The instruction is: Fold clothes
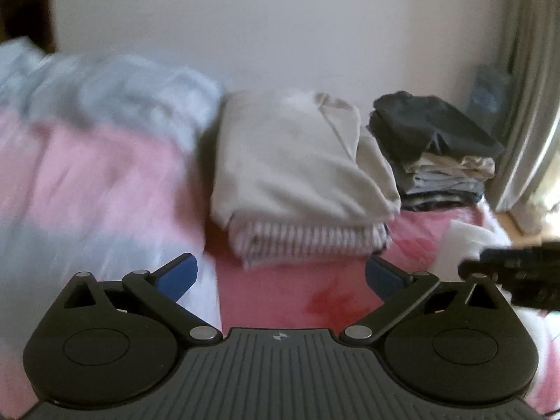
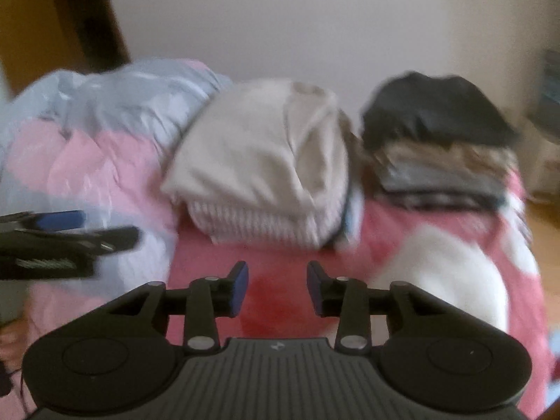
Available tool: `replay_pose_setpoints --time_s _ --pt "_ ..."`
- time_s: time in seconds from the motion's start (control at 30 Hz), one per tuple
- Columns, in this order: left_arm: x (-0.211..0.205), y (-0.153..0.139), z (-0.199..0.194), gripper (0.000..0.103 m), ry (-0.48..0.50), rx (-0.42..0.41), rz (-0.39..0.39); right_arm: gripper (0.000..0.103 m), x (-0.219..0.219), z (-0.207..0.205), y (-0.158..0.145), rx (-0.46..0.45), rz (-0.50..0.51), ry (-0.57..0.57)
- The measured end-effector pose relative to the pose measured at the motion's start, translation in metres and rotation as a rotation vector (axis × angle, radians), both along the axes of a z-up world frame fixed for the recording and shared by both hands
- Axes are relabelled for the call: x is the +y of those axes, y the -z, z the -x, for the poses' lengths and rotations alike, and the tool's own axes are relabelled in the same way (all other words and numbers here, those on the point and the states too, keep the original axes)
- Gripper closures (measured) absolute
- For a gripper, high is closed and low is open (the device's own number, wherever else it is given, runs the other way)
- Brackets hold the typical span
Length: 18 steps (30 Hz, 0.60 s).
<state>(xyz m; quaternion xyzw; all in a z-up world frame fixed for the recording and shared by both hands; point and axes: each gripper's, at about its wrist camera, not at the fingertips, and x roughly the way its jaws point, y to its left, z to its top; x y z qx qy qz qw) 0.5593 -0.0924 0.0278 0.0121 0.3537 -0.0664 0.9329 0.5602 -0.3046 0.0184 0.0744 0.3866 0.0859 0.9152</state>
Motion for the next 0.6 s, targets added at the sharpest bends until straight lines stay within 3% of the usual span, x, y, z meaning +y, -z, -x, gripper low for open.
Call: replay_pose_setpoints --time_s 0.07,0.17,0.23,0.33,0.4,0.6 --pt "0.008 -0.007 0.021 0.000 -0.043 0.003 0.016 0.051 0.009 0.030 -0.004 0.028 0.027 0.029" --pt "0.020 -0.019 0.044 0.000 -0.104 0.011 0.037 0.031 0.023 0.058 -0.009 0.047 0.043 0.065" --pt "0.028 -0.028 0.056 0.000 -0.148 0.017 0.056 0.027 0.033 0.072 -0.017 0.052 0.067 0.090" --pt "0.035 -0.045 0.074 0.000 -0.252 0.014 0.019 0.017 0.048 0.092 -0.034 0.050 0.085 0.132" --pt "0.035 -0.057 0.088 0.000 -0.283 -0.004 -0.017 0.005 0.055 0.110 -0.046 0.041 0.099 0.163" --pt "0.032 -0.082 0.121 0.000 -0.274 -0.029 -0.063 0.000 0.070 0.155 -0.078 -0.008 0.180 0.192"
